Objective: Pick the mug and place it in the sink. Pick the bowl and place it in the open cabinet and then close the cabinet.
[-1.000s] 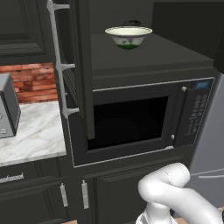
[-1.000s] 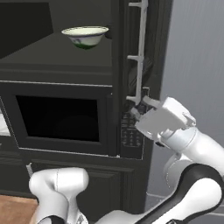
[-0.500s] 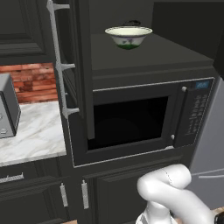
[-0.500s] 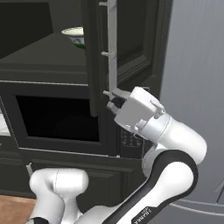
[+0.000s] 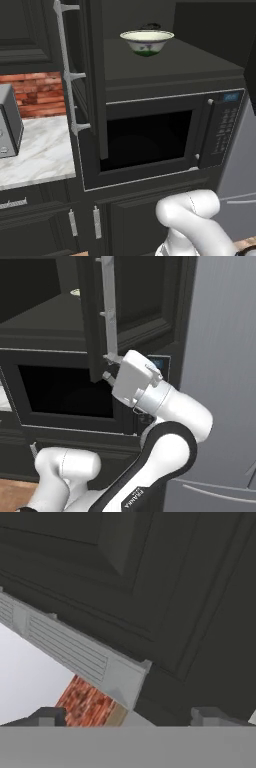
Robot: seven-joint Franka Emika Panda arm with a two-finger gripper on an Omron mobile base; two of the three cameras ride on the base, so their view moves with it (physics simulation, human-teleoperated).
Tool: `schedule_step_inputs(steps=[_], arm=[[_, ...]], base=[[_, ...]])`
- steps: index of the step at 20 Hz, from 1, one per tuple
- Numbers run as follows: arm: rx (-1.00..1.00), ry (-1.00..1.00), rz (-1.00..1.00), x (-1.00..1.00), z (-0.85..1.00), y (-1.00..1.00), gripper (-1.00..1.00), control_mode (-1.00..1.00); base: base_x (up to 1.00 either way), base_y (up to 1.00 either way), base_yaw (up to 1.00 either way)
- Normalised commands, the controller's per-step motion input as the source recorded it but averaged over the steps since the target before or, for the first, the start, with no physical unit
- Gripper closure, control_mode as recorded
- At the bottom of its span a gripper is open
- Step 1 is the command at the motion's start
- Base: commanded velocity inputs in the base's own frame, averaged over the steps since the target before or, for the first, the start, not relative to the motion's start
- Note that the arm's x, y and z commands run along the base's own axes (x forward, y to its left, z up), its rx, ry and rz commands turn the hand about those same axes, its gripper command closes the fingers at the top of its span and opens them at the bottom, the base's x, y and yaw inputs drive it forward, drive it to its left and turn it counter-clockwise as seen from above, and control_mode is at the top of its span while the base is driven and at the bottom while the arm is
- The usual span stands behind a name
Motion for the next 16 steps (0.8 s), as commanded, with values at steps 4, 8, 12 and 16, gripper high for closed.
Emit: schedule_step_inputs(steps=[4, 8, 12, 16], arm=[[0.0, 0.16, 0.0, 0.0, 0.0, 0.1, -1.0, -1.0], [0.0, 0.12, 0.0, 0.0, 0.0, 0.0, -1.0, -1.0], [0.0, 0.15, 0.0, 0.38, 0.0, 0.0, -1.0, -1.0], [0.0, 0.21, 0.0, 0.74, 0.0, 0.0, -1.0, -1.0]], base=[[0.0, 0.0, 0.0], [0.0, 0.0, 0.0], [0.0, 0.0, 0.0], [0.0, 0.0, 0.0]])
